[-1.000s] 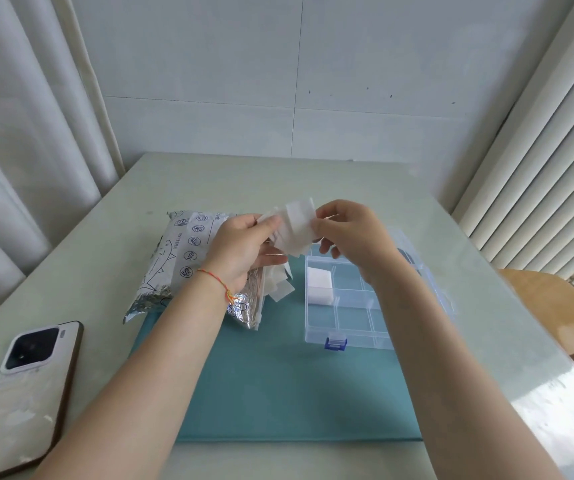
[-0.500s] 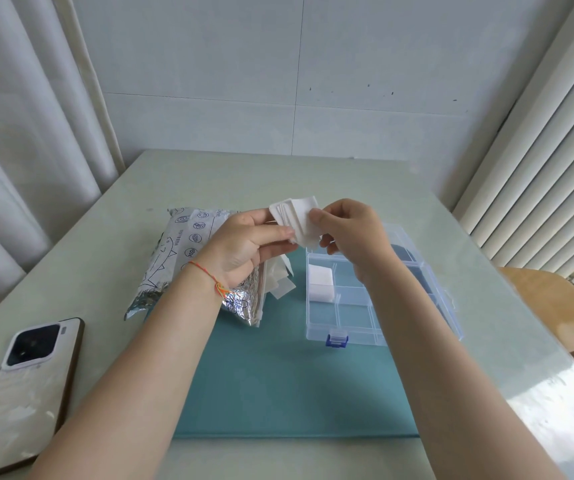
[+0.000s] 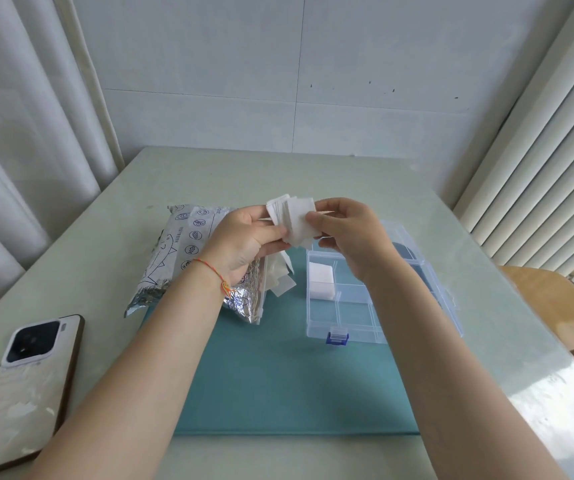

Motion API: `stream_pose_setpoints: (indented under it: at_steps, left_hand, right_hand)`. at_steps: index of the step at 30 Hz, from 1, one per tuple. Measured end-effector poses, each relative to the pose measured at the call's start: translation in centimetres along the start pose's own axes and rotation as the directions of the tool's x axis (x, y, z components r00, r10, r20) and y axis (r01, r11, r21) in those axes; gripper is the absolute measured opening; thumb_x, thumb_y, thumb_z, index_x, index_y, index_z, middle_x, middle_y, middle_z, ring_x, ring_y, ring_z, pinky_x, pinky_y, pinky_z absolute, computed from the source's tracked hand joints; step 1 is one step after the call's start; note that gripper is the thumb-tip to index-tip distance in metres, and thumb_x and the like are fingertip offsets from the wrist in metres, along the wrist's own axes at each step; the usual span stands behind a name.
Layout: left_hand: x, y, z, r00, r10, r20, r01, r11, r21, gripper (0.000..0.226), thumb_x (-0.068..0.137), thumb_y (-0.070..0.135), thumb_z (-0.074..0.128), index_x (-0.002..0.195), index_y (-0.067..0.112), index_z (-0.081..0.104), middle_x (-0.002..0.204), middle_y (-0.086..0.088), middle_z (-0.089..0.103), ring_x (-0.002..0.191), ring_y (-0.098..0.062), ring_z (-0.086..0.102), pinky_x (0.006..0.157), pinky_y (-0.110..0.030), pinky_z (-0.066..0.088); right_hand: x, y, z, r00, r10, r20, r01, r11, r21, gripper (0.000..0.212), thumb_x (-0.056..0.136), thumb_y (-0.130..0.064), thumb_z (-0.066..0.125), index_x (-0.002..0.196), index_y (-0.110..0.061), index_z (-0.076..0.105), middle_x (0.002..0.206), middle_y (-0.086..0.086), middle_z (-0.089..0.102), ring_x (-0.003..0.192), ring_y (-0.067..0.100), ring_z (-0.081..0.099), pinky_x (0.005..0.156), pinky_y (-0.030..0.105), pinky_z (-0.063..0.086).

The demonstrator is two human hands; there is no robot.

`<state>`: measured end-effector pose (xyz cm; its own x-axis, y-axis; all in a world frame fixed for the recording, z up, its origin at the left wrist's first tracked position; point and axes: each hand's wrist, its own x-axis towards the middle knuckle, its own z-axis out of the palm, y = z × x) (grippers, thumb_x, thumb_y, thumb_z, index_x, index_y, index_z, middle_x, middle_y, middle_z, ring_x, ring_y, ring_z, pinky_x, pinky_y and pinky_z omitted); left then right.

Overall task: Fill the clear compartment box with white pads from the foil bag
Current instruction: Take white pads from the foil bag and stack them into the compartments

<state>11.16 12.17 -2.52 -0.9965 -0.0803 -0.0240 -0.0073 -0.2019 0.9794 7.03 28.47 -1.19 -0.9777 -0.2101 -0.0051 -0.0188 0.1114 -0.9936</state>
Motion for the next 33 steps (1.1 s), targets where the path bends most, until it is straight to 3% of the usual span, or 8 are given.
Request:
stream_pose_setpoints:
  at_steps: [4,6,10,12,17,23,29,33]
  left_hand:
    - [0.4,0.2,-0.2,0.982,-0.018,-0.186,-0.001,0.995,-0.098,0.019,0.086,-0.016,0.054,0.096,-0.002,0.062,0.093,-0.018,0.065,0.08,-0.026,0.066,0.065,-0.026,0.06]
    - [0.6,0.1,-0.3,0.969,-0.032,-0.244,-0.009,0.987,-0.163,0.016,0.086,-0.015,0.054,0.095,-0.003,0.057,0.09,-0.02,0.062,0.076,-0.028,0.065,0.064,-0.028,0.06]
    - [0.5,0.2,-0.1,0.967,-0.048,-0.249,0.003,0.984,-0.178,0.014,0.088,-0.009,0.055,0.1,-0.005,0.059,0.08,-0.02,0.065,0.062,-0.024,0.068,0.066,-0.031,0.061]
    - [0.3,0.3,-0.1,0.974,-0.042,-0.223,0.01,0.99,-0.141,0.017,0.089,-0.006,0.057,0.105,-0.006,0.061,0.082,-0.021,0.066,0.062,-0.022,0.069,0.065,-0.031,0.061]
    - [-0.2,0.7,0.2,0.987,-0.03,-0.158,0.021,0.998,-0.059,0.007,0.09,0.0,0.06,0.093,0.003,0.066,0.082,-0.019,0.07,0.067,-0.025,0.071,0.063,-0.029,0.06]
    - [-0.4,0.9,0.1,0.993,-0.053,-0.107,0.053,0.999,-0.006,0.01,0.09,0.001,0.062,0.1,-0.001,0.065,0.082,-0.018,0.071,0.064,-0.025,0.072,0.057,-0.026,0.057]
    - [-0.3,0.5,-0.2,0.993,-0.05,-0.103,0.059,0.995,0.08,0.007,0.089,0.002,0.064,0.096,-0.001,0.066,0.079,-0.018,0.071,0.063,-0.025,0.072,0.057,-0.026,0.057]
    - [-0.2,0.3,-0.2,0.995,-0.035,-0.098,0.05,0.987,0.155,0.006,0.088,0.0,0.065,0.094,0.0,0.066,0.08,-0.02,0.07,0.06,-0.023,0.071,0.056,-0.025,0.058]
  right_hand:
    - [0.1,-0.3,-0.3,0.996,0.082,0.041,-0.092,0.903,0.42,0.012,0.093,-0.005,0.059,0.083,-0.008,0.065,0.07,0.002,0.062,0.062,0.014,0.055,0.059,0.023,0.048]
    - [0.1,-0.4,-0.2,0.989,0.128,0.075,-0.148,0.858,0.491,0.019,0.092,-0.004,0.059,0.075,-0.01,0.058,0.063,0.0,0.058,0.06,0.015,0.056,0.059,0.025,0.048]
    - [-0.2,-0.1,0.4,0.985,0.111,0.134,-0.149,0.932,0.329,0.016,0.091,-0.008,0.063,0.076,-0.011,0.057,0.066,0.003,0.06,0.062,0.017,0.058,0.061,0.027,0.048]
    - [-0.2,0.0,0.6,0.99,0.093,0.108,-0.117,0.965,0.234,0.014,0.09,-0.01,0.065,0.077,-0.012,0.06,0.067,0.003,0.061,0.063,0.016,0.058,0.063,0.027,0.048]
    - [-0.2,0.0,0.6,1.0,0.025,0.01,-0.025,1.0,0.015,0.009,0.086,-0.015,0.07,0.089,-0.008,0.066,0.077,0.004,0.064,0.064,0.013,0.059,0.065,0.026,0.049]
    - [-0.2,0.0,0.6,1.0,-0.004,-0.001,0.004,0.999,-0.043,0.019,0.087,-0.014,0.069,0.105,-0.014,0.066,0.082,0.002,0.068,0.065,0.012,0.059,0.066,0.026,0.047]
    - [-0.4,-0.1,0.8,0.997,-0.074,-0.023,0.071,0.99,-0.12,0.01,0.088,-0.015,0.068,0.097,-0.02,0.065,0.08,0.008,0.064,0.064,0.013,0.057,0.059,0.02,0.043]
    - [-0.1,0.3,1.0,0.99,-0.134,-0.033,0.123,0.965,-0.231,0.009,0.087,-0.015,0.07,0.094,-0.015,0.066,0.077,0.009,0.063,0.066,0.018,0.053,0.063,0.03,0.045]
